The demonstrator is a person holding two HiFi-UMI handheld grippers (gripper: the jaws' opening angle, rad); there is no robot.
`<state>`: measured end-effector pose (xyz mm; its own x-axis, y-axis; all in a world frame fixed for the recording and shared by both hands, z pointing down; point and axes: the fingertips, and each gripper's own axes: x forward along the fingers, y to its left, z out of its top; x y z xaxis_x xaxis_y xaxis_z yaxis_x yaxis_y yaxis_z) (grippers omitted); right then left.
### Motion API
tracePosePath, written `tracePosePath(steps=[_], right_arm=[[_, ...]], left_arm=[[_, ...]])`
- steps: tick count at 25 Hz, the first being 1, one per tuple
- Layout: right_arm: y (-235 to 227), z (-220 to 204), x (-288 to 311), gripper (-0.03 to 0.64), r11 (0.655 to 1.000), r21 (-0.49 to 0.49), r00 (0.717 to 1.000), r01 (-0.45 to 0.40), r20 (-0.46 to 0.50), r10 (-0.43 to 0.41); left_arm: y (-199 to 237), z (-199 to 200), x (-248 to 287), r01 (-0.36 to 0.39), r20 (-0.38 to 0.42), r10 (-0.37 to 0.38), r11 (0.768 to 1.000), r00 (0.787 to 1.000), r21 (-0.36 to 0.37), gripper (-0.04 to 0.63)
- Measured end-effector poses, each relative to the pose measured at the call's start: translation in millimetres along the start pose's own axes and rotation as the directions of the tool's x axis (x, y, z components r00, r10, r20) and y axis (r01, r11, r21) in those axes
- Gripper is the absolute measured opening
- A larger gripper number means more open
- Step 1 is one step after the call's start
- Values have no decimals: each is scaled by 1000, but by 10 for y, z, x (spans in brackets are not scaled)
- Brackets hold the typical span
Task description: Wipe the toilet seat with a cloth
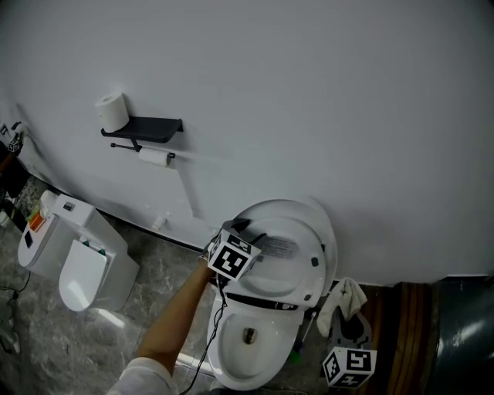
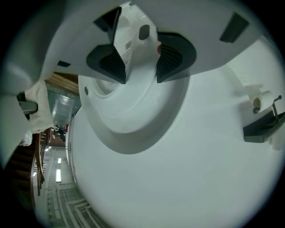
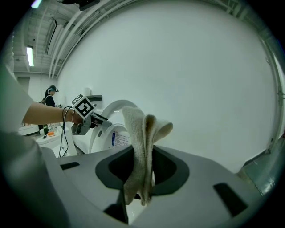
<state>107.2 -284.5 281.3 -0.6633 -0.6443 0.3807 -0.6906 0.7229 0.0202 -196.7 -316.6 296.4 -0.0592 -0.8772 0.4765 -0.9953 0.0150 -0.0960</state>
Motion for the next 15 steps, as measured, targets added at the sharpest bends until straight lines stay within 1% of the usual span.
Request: tracePosePath(steps=[4, 7, 9, 11, 12, 15], right_arm=[[53, 63, -11, 97, 1000, 9, 1000, -15, 18, 15], [74, 112, -16, 97, 1000, 14, 999, -17, 27, 17], [77, 137, -24, 97, 1000, 16, 999, -16, 31, 15], [62, 161, -45, 97, 1000, 21, 999, -10, 35, 9], [52, 171, -59, 97, 1000, 25, 999, -6, 37, 5], [52, 179, -103, 97, 999, 40, 999, 2, 41, -4]], left_arm=[[-61, -35, -55, 25, -55, -21, 997, 998, 75, 233], [-93, -65, -97, 35, -72, -26, 991, 997, 126, 229], [-100, -81, -147, 35, -75, -24, 988, 997, 151, 222], [-108, -93, -212, 25, -69, -12, 982, 998, 186, 181], [-122, -95, -246, 22, -62, -10, 980, 998, 198, 172], [-170, -103, -344, 23, -39, -15, 980, 999, 197, 166]])
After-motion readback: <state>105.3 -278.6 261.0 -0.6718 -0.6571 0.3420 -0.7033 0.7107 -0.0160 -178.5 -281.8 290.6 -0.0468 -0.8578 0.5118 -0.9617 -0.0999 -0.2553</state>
